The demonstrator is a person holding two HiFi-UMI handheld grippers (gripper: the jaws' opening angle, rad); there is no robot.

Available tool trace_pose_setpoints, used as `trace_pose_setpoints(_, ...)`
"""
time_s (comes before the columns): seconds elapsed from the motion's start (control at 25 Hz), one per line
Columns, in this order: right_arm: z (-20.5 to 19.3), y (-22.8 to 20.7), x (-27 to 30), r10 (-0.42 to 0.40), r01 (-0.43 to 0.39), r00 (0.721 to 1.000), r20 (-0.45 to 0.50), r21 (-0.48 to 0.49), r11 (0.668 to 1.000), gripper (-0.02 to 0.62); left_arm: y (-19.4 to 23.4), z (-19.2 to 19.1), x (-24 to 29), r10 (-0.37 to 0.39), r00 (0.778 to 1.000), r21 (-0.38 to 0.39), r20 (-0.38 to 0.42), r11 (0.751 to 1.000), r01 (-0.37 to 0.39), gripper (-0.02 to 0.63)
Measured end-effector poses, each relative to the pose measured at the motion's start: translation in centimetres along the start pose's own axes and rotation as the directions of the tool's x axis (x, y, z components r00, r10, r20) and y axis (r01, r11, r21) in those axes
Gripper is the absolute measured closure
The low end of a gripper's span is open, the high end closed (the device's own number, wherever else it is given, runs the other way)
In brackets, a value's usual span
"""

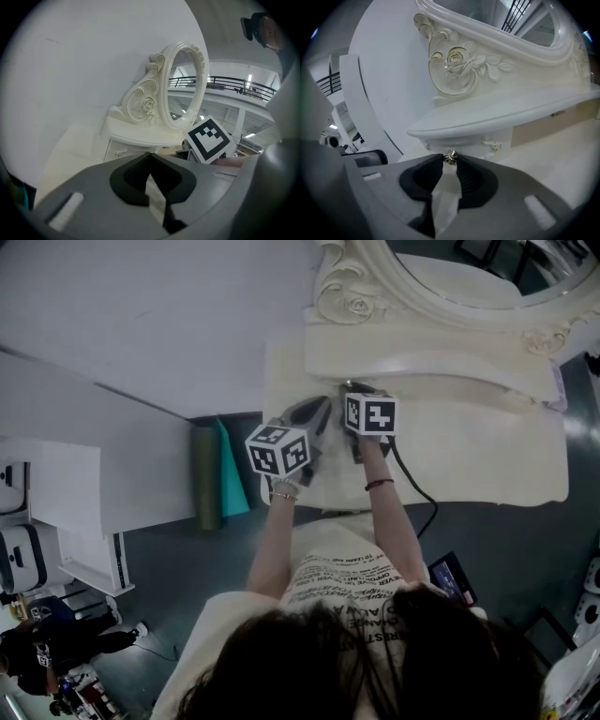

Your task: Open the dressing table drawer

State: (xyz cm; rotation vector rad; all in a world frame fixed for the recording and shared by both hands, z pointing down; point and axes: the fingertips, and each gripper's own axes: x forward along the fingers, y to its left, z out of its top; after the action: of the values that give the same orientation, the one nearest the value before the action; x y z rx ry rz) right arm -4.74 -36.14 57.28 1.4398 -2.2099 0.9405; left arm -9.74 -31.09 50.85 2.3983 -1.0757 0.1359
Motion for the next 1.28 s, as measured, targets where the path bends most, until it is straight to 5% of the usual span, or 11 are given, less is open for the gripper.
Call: trace_pose_setpoints(1.28,-1.9,0.6,-1.7,0.020,-0.020,1.000,-0.020,0.004,1.000,0.496,-1.8,-1.3,-1.4,-0.006,1.000,0.006,-0.007,1.000,0.006,0.607)
